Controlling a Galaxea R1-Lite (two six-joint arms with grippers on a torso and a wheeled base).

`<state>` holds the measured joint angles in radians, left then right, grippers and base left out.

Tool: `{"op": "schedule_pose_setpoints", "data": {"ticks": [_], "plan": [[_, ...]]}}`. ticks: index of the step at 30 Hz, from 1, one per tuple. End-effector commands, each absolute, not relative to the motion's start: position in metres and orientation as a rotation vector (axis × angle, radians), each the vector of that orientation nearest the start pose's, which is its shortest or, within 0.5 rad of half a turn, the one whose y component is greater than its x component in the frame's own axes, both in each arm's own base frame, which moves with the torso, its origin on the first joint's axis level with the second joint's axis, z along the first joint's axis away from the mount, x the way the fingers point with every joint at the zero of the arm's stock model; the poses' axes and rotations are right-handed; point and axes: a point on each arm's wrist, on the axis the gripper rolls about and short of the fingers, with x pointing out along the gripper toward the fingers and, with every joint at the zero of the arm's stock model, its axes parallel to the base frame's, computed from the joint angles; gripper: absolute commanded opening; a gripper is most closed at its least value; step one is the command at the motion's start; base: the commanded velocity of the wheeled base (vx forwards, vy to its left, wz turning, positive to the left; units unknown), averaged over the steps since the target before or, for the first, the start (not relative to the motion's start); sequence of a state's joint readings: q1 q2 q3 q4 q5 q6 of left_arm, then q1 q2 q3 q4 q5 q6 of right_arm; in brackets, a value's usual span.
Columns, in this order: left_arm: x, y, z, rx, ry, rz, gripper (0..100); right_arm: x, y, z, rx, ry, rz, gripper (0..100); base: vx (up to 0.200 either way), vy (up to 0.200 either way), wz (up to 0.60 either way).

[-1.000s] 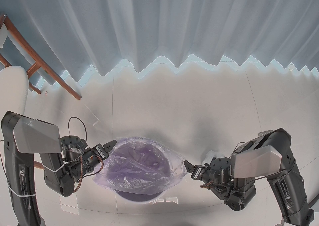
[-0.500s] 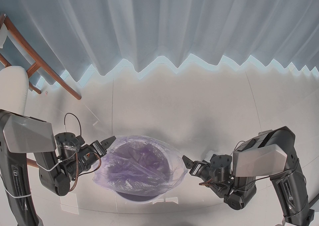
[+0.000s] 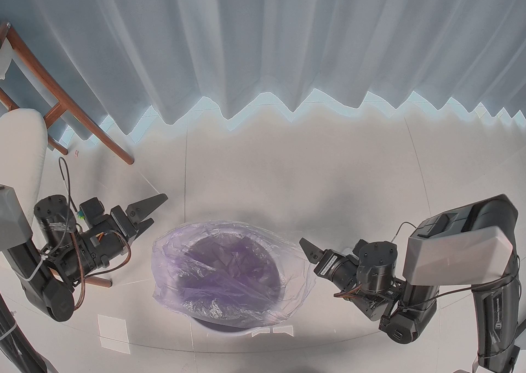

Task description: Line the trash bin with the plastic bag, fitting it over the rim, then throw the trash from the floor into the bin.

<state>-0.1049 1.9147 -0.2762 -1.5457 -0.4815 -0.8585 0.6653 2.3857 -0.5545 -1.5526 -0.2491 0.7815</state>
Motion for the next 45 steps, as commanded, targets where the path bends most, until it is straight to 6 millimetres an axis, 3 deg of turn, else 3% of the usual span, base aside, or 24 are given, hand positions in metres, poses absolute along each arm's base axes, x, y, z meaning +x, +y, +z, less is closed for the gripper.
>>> {"op": "schedule_pose_setpoints", "data": {"ticks": [1,5,9,23,33,41,45], "plan": [[0.248,-0.035,0.114,-0.826,0.272,-0.553,100,0.262,0.205,0.031,0.693,0.332,0.381,100,0.000,0.000,0.00],[0.258,-0.035,0.119,-0.744,0.219,-0.571,100,0.244,0.210,0.044,0.691,0.350,0.467,100,0.000,0.000,0.00],[0.262,-0.037,0.111,-0.703,0.233,-0.565,100,0.234,0.221,0.039,0.658,0.376,0.504,100,0.000,0.000,0.00],[0.261,-0.043,0.109,-0.713,0.253,-0.588,100,0.239,0.217,0.034,0.632,0.376,0.487,100,-0.171,0.000,0.00],[0.253,-0.056,0.103,-0.849,0.357,-0.607,100,0.241,0.217,0.019,0.592,0.410,0.466,100,0.000,0.000,0.00],[0.256,-0.067,0.074,-0.861,0.508,-0.577,100,0.240,0.217,0.016,0.586,0.420,0.464,100,0.000,0.000,0.00],[0.255,-0.067,0.073,-0.862,0.512,-0.575,100,0.237,0.219,0.013,0.579,0.433,0.472,100,0.000,0.000,0.00]]}}
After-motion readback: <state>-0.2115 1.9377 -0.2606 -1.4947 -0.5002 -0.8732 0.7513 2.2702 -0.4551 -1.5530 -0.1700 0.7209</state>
